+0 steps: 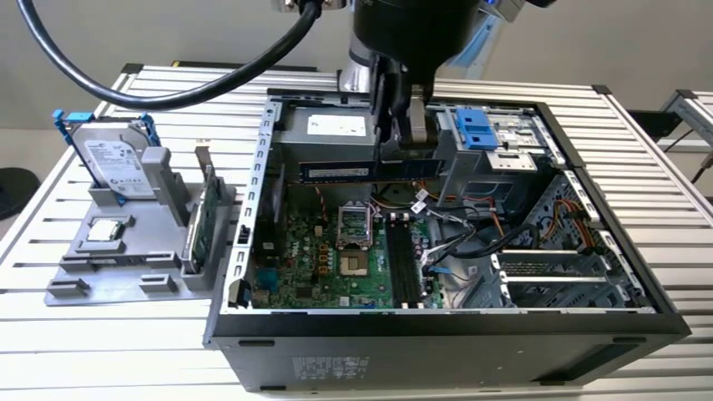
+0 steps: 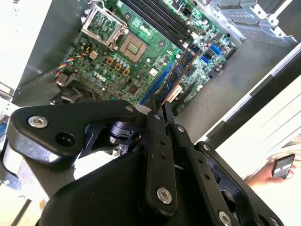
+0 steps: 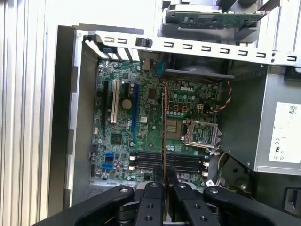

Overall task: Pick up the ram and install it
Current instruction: 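Pick up the ram and move it above insertion slot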

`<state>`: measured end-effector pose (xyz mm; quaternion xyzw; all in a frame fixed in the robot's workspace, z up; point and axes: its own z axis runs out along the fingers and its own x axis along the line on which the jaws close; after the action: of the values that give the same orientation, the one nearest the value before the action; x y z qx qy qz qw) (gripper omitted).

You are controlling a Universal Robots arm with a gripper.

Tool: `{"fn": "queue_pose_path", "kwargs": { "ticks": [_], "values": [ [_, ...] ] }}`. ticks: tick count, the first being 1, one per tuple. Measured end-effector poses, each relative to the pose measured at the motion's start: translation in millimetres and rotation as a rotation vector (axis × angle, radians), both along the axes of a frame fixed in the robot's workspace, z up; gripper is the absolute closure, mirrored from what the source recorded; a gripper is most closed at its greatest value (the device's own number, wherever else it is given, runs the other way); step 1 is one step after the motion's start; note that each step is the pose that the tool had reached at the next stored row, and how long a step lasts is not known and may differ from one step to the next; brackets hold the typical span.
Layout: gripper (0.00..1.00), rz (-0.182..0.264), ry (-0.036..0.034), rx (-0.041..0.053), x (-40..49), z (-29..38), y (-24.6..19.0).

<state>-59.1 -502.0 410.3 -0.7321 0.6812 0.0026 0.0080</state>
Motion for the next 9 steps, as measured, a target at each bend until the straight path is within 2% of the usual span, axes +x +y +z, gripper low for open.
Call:
{"fn": "queue_pose_path", "kwargs": {
  "ticks": [9],
  "values": [
    [1.0,0.0,0.0,0.0,5.6,0.0,0.0]
  ]
}}
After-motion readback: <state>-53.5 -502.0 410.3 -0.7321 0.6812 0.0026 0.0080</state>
